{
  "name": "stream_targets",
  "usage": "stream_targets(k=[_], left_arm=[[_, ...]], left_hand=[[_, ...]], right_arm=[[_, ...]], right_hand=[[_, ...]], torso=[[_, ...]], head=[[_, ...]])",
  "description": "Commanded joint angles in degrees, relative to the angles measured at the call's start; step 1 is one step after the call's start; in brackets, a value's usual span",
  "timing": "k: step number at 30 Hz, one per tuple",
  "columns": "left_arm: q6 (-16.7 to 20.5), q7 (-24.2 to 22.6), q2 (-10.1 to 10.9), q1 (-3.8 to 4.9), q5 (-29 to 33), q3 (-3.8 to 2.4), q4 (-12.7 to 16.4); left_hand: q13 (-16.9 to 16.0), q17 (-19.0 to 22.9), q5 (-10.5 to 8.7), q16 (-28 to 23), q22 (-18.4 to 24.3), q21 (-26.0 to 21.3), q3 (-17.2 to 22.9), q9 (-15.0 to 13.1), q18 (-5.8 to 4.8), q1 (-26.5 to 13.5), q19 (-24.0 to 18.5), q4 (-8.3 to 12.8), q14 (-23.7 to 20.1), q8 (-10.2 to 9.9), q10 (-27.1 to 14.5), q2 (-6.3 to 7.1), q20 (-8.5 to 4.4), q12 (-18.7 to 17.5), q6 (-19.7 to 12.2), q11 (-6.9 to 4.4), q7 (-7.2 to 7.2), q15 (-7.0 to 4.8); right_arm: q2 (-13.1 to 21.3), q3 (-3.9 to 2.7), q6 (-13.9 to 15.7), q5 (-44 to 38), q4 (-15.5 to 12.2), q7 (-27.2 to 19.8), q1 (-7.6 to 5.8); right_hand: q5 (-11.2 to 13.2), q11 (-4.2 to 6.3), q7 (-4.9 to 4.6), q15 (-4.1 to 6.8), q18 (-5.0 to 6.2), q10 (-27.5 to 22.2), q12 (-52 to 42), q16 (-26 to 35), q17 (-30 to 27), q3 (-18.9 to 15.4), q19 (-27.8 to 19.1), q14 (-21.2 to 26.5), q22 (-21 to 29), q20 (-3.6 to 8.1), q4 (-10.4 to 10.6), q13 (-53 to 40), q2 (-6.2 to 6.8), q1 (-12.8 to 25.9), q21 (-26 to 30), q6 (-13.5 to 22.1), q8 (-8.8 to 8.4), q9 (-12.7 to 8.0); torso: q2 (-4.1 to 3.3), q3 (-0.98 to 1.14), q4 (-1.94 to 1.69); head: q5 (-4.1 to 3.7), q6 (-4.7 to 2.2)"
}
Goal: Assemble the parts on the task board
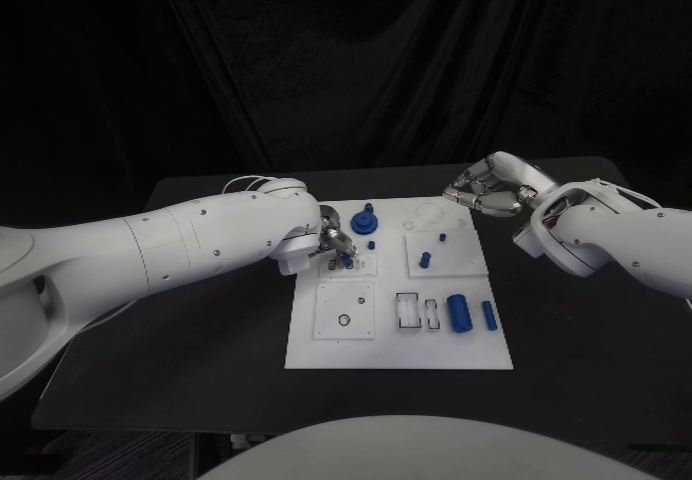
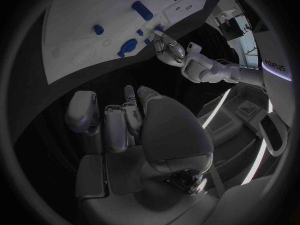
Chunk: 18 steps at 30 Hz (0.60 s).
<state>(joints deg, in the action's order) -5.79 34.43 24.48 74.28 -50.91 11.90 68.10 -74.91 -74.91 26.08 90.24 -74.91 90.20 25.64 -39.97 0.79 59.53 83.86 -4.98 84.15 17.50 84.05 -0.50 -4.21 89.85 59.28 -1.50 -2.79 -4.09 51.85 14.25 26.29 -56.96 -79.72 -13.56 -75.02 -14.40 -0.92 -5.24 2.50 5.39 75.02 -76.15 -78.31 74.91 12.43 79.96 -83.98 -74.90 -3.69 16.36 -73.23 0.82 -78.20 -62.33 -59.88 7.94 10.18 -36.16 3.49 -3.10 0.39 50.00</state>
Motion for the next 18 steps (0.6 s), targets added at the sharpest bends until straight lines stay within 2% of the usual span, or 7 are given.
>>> stream_targets(k=[1, 10, 14, 18], left_arm=[[-1.4, 0.1, 0.1, -0.51, -0.1, 0.19, 0.3], [-1.4, 0.2, 0.5, -0.55, -0.1, 0.19, 0.9], [-1.4, 0.1, 0.5, -0.58, -0.1, 0.19, 1.0], [-1.1, 0.0, 0.4, -0.64, -0.1, 0.19, 0.9]], left_hand=[[-15.1, -14.8, -0.29, -0.3, -15.1, -0.2, 0.4, -0.1, -0.79, 0.0, 6.1, 0.0, 5.8, -0.2, 6.0, -0.54, -0.4, 0.2, 0.1, -0.42, 0.45, -0.44], [-15.1, -14.6, -0.46, -0.4, -15.1, -0.2, 0.5, -0.1, -0.79, -0.1, 6.1, 0.1, 5.7, -0.3, 6.0, -0.45, -0.42, 0.2, 0.1, -0.43, 0.46, -0.46], [-15.1, -14.3, -0.53, -0.5, -15.1, -0.2, 0.5, -0.2, -0.79, -0.2, 6.1, 0.1, 5.6, -0.3, 6.0, -0.41, -0.44, 0.2, 0.1, -0.44, 0.46, -0.47], [-15.1, -14.3, -0.58, -0.5, -15.1, -0.2, 0.5, -0.2, -0.79, -0.2, 6.1, 0.1, 5.6, -0.3, 6.0, -0.4, -0.44, 0.2, 0.1, -0.44, 0.46, -0.48]], right_arm=[[-0.1, -0.05, -0.6, 0.0, 0.1, 1.4, 0.08], [-0.1, -0.05, -1.0, 0.0, 0.2, 1.7, 0.09], [-0.2, -0.05, -1.2, 0.0, 0.3, 1.7, 0.1], [-0.2, -0.05, -1.4, 0.0, 0.3, 1.8, 0.1]], right_hand=[[-0.3, 0.04, -0.07, 0.35, 0.23, -0.3, 0.5, 0.4, 2.5, 0.4, -0.1, -2.0, -6.4, 0.22, 0.0, 0.2, 0.05, -0.8, 0.4, -0.4, 0.01, 0.1], [-0.4, 0.05, -0.07, 0.36, 0.26, -0.4, 0.6, 0.4, 2.5, 0.4, -0.2, -2.0, -6.3, 0.22, 0.0, 0.3, 0.07, -0.8, 0.6, -0.4, -0.01, 0.1], [-0.4, 0.05, -0.07, 0.36, 0.26, -0.4, 0.6, 0.4, 2.5, 0.4, -0.2, -2.0, -6.3, 0.22, 0.0, 0.3, 0.07, -0.8, 0.6, -0.4, -0.01, 0.1], [-0.4, 0.05, -0.07, 0.36, 0.26, -0.4, 0.6, 0.4, 2.5, 0.4, -0.2, -2.0, -6.3, 0.22, 0.0, 0.3, 0.07, -0.8, 0.6, -0.4, -0.01, 0.1]], torso=[[0.01, 0.0, -0.01], [0.01, 0.0, -0.03], [0.0, -0.07, 0.01], [0.01, -0.04, 0.0]], head=[[-0.03, 0.0], [0.09, 0.0], [0.11, 0.0], [0.16, 0.0]])
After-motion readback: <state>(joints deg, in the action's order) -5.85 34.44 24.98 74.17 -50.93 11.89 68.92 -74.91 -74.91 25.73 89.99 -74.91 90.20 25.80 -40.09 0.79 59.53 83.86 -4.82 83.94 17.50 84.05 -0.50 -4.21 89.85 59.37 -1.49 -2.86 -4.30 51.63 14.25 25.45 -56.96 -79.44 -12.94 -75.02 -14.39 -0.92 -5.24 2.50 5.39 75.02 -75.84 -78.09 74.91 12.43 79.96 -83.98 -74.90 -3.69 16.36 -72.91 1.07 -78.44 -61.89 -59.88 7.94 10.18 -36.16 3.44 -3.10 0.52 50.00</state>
